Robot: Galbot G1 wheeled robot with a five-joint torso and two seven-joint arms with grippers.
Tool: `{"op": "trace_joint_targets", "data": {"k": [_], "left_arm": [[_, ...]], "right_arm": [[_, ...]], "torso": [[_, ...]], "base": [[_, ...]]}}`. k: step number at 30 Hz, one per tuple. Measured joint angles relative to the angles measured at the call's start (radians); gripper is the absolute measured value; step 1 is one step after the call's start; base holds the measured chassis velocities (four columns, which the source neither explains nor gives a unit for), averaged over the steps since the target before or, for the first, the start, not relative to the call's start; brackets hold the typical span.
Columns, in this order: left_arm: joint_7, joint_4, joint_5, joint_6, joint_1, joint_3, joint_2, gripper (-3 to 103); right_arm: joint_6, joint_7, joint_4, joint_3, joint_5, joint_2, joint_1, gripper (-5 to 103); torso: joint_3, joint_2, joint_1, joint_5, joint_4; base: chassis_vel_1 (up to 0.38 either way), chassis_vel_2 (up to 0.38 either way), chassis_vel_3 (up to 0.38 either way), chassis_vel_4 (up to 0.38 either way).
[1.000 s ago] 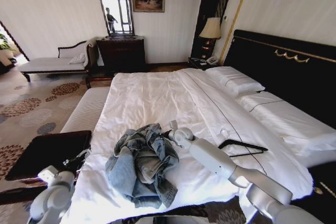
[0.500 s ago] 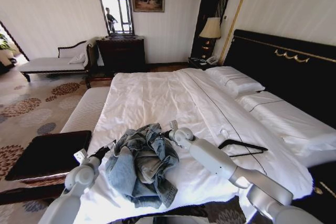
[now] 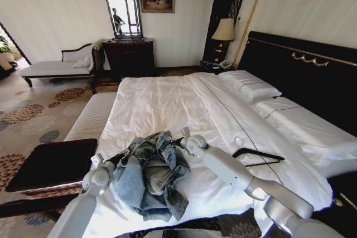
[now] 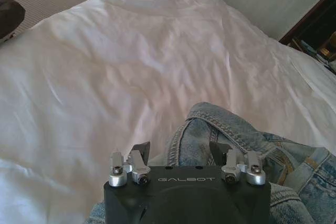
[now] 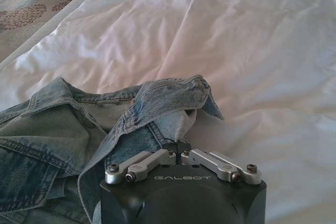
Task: Pick up the clothes from the bed and hang them on the clothes hanger.
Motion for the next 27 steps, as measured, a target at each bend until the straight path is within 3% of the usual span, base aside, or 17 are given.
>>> {"op": "trace_joint_targets", "data": {"k": [2, 3, 5, 9, 12, 15, 17, 27], "left_arm": [[-0.002, 0.007, -0.006, 0.005, -0.008, 0.005, -0.001, 61], [-0.006, 0.016, -0.011, 0.009, -0.015, 0.012, -0.003, 51], [-0.012, 0.018, -0.021, 0.015, -0.017, 0.016, -0.004, 51], [-0.028, 0.016, -0.062, 0.053, -0.022, 0.03, -0.008, 34], [-0.032, 0.025, -0.059, 0.053, -0.031, 0.034, -0.013, 19], [-0.032, 0.025, -0.049, 0.044, -0.035, 0.034, -0.014, 13], [-0.031, 0.02, -0.036, 0.034, -0.036, 0.031, -0.01, 3], [-0.003, -0.062, 0.025, 0.005, 0.027, -0.028, 0.029, 2]], "right_arm": [[0.0, 0.003, 0.001, 0.0, 0.005, 0.001, 0.001, 0], [0.0, 0.006, 0.001, 0.0, 0.008, 0.001, 0.001, 0], [0.0, 0.007, 0.002, 0.001, 0.01, 0.001, 0.0, 0], [0.0, 0.011, 0.002, 0.004, 0.015, 0.0, -0.001, 0], [0.0, 0.016, 0.004, 0.008, 0.02, 0.001, -0.002, 0], [0.0, 0.018, 0.005, 0.011, 0.022, 0.0, -0.004, 0], [-0.001, 0.019, 0.006, 0.016, 0.022, -0.002, -0.009, 0], [0.005, 0.029, 0.058, 0.068, 0.025, -0.015, -0.038, 0]], "torso": [[0.0, 0.0, 0.0, 0.0, 0.0], [0.0, 0.0, 0.0, 0.0, 0.0], [0.0, 0.0, 0.0, 0.0, 0.0], [0.0, 0.0, 0.0, 0.0, 0.0], [0.0, 0.0, 0.0, -0.0001, 0.0], [0.0, 0.0, 0.0, 0.0, 0.0], [0.0, 0.0, 0.0, -0.0002, -0.0002], [0.0, 0.0, 0.0, -0.0002, -0.0001]], "base": [[0.0, 0.0, 0.0, 0.0], [0.0, 0.0, 0.0, 0.0], [0.0, 0.0, 0.0, 0.0], [0.0, 0.0, 0.0, 0.0], [0.0, 0.0, 0.0, 0.0], [0.0, 0.0, 0.0, 0.0], [0.0, 0.0, 0.0, 0.0], [0.0, 0.0, 0.0, 0.0]]}}
